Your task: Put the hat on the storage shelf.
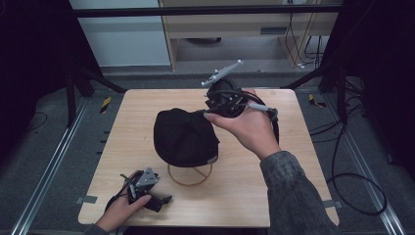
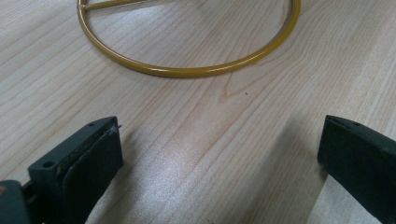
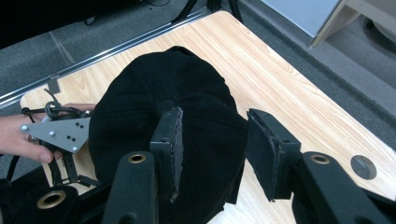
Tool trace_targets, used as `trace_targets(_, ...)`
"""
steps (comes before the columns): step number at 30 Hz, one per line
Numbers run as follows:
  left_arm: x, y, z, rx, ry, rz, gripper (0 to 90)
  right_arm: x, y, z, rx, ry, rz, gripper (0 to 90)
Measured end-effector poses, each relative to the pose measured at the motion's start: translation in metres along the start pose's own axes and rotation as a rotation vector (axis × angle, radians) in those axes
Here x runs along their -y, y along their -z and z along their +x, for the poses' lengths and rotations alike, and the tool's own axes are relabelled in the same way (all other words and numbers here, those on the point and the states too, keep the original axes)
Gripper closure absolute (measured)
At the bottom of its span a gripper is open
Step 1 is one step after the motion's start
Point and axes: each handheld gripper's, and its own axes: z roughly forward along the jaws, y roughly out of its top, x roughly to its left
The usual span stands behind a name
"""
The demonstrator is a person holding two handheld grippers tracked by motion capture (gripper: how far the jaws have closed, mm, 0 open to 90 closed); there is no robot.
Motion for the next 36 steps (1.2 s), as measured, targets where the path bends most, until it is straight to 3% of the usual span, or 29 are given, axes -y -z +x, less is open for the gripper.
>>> trace_targets(12, 0.000, 0.000, 0.000, 0.000, 0.000, 0.000, 0.0, 0.014, 0.018, 0.002, 0.022, 0.003, -0.007, 51.2)
trace_targets(23, 0.000, 0.000, 0.000, 0.002, -0.003, 0.001, 0.0, 0.029, 0.033, -0.004, 0.047, -0.019, -0.026, 48.0)
trace_targets(31, 0.000, 0.000, 0.000, 0.003, -0.003, 0.001, 0.0, 0.043, 0.036, -0.013, 0.067, -0.049, -0.005, 45.7)
trace_targets(36, 0.000, 0.000, 0.000, 0.003, -0.004, 0.001, 0.0, 0.057, 0.038, -0.015, 0.102, -0.062, -0.003, 32.6)
